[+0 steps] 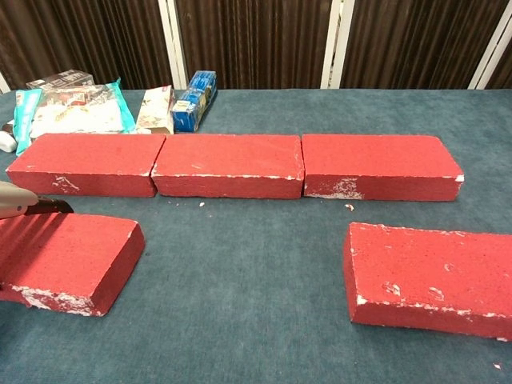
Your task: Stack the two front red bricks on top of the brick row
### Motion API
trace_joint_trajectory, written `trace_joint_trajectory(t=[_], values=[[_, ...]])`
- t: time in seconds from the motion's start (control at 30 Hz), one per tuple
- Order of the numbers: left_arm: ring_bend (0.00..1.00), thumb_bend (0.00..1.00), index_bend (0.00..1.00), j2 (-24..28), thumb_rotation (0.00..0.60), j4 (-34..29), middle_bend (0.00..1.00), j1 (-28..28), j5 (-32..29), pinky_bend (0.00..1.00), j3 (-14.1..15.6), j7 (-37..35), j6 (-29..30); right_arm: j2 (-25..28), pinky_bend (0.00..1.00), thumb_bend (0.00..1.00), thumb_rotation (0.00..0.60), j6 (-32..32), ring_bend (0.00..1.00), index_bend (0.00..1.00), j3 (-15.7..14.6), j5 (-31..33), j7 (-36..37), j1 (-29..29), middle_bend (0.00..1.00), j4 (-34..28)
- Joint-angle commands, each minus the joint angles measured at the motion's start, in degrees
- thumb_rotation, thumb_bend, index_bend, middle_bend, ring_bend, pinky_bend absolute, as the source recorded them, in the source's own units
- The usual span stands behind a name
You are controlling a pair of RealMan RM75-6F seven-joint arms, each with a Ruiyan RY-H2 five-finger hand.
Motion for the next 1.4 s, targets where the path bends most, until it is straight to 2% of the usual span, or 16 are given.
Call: trace_joint_trajectory(t=[0.03,0.4,0.5,0.53,0.57,0.67,0.73,0.8,0.87,1.03,1.17,1.4], values=[[0.0,0.22,0.0,0.04,0.6,-0.03,0.09,-0.1,-0.27,0.11,-0.03,0.01,-0.01,0.02,0.0,0.0,0.6,-0.06,0.0,0.0,-0.02,0.02,0.02,0.01,0.0,-0.05],[0.0,0.23,0.0,4.36,0.6,-4.42,0.11,0.17,1.07,0.11,-0.35,-1.0,2.59,0.29,0.0,0.0,0.6,-0.21,0.0,0.0,-0.03,0.07,0.44,0.03,0.0,-0.19],[0.0,0.23,0.0,8.2,0.6,-7.77,0.1,0.0,1.82,0.11,-1.26,-1.52,4.64,0.43,0.0,0.0,0.6,-0.39,0.0,0.0,-0.12,0.04,0.69,0.05,0.0,-0.24],[0.0,0.23,0.0,10.42,0.6,-9.58,0.1,-0.58,2.16,0.11,-2.25,-1.27,6.2,0.55,0.0,0.0,0.6,-0.44,0.0,0.0,-0.13,0.04,0.91,0.04,0.0,-0.31],[0.0,0.23,0.0,12.98,0.6,-12.14,0.1,-2.3,2.25,0.11,-4.45,0.05,8.61,0.64,0.0,0.0,0.6,-0.54,0.0,0.0,-0.11,0.09,1.04,0.08,0.0,-0.27],[0.0,0.23,0.0,14.86,0.6,-13.04,0.1,-7.4,-4.07,0.11,-9.58,3.22,8.12,0.79,0.0,0.0,0.6,-1.15,0.0,0.0,-0.17,0.28,1.14,0.3,0.0,-0.22],[0.0,0.23,0.0,14.67,0.6,-13.04,0.1,-12.06,-11.52,0.11,-13.59,6.2,7.73,0.77,0.0,0.0,0.6,-1.46,0.0,0.0,-0.25,0.27,0.99,0.45,0.0,-0.16],[0.0,0.23,0.0,13.72,0.6,-12.63,0.1,-17.25,-20.66,0.11,-17.89,9.31,9.26,0.78,0.0,0.0,0.6,-1.8,0.0,0.0,-0.44,0.23,0.77,0.56,0.0,-0.25],[0.0,0.23,0.0,11.57,0.6,-10.14,0.1,-21.77,-27.74,0.11,-20.84,12.61,11.34,0.75,0.0,0.0,0.6,-2.05,0.0,0.0,-0.55,0.23,0.6,0.66,0.0,-0.25],[0.0,0.23,0.0,3.78,0.6,-0.4,0.1,-30.19,-43.1,0.11,-27.95,17.73,14.28,0.78,0.0,0.0,0.6,-2.54,0.0,0.0,-0.72,0.43,0.38,0.81,0.0,-0.37],[0.0,0.23,0.0,-1.2,0.6,7.08,0.1,-33.67,-48.04,0.11,-30.93,20.27,15.36,0.96,0.0,0.0,0.6,-2.24,0.0,0.0,-0.8,0.19,0.66,0.67,0.0,-0.58],[0.0,0.23,0.0,-8.83,0.6,16.67,0.1,-35.84,-50.21,0.1,-32.44,23.87,15.63,1.05,0.0,0.0,0.6,-1.15,0.0,0.0,-0.86,-0.83,1.09,0.36,0.0,-0.33]])
